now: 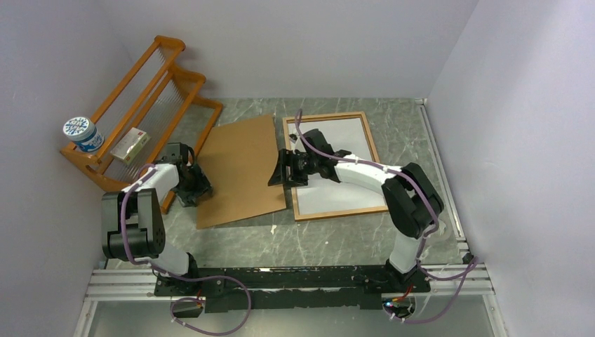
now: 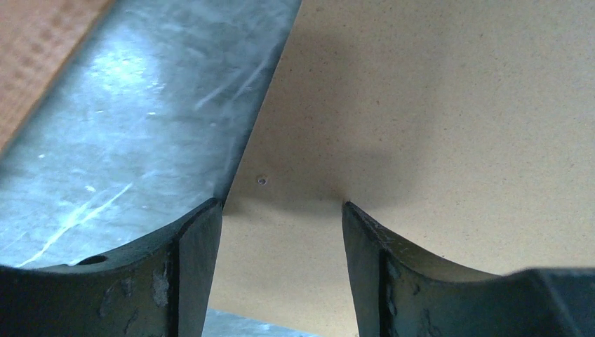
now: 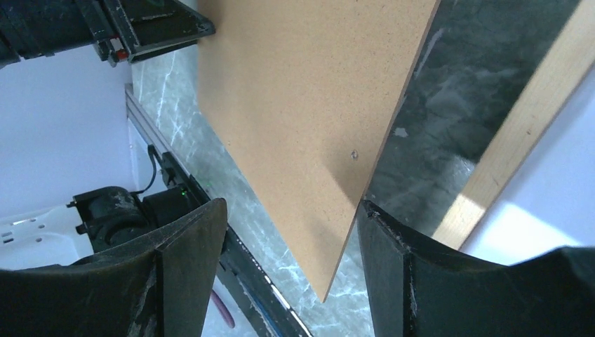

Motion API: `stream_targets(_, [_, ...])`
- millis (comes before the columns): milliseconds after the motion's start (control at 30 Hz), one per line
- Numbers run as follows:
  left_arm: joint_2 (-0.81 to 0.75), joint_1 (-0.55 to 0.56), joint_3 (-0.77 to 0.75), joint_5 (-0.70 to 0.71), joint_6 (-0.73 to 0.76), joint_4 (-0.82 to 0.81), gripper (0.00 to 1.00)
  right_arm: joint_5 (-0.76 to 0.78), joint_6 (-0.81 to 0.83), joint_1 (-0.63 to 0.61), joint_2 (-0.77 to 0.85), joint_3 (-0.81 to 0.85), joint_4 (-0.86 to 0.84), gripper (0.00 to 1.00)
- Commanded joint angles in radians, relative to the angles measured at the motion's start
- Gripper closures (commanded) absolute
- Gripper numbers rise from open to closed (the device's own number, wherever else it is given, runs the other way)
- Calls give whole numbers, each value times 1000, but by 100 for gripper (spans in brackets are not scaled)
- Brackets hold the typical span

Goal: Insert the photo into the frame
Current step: Adjust the photo frame item at the center of the board.

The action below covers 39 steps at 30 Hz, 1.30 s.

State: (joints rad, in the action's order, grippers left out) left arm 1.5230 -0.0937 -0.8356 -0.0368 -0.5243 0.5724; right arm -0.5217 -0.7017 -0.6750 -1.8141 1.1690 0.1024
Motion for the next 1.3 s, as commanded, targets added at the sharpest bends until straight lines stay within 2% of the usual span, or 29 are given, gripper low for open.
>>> stream_targets(0, [40, 87, 4, -240, -65, -91, 35, -116, -59, -10, 95, -33, -174, 30])
stream_targets(333, [92, 199, -24, -297, -89, -177, 36, 14, 0, 73, 219, -200, -85, 33])
stream_targets(600, [145, 212, -52, -295, -49, -151, 35, 232, 5, 120, 227, -264, -2, 34])
stream_targets(933, [180, 210, -61, -250, -43, -133, 34, 476, 0, 167, 150, -137, 183, 29])
stream_targets(1100, [173, 210, -47, -219, -32, -127, 34, 455, 51, 186, 90, -74, 145, 28])
stream_targets(1267, [176, 207, -42, -221, -25, -135, 34, 368, 98, 190, -9, 24, 135, 29])
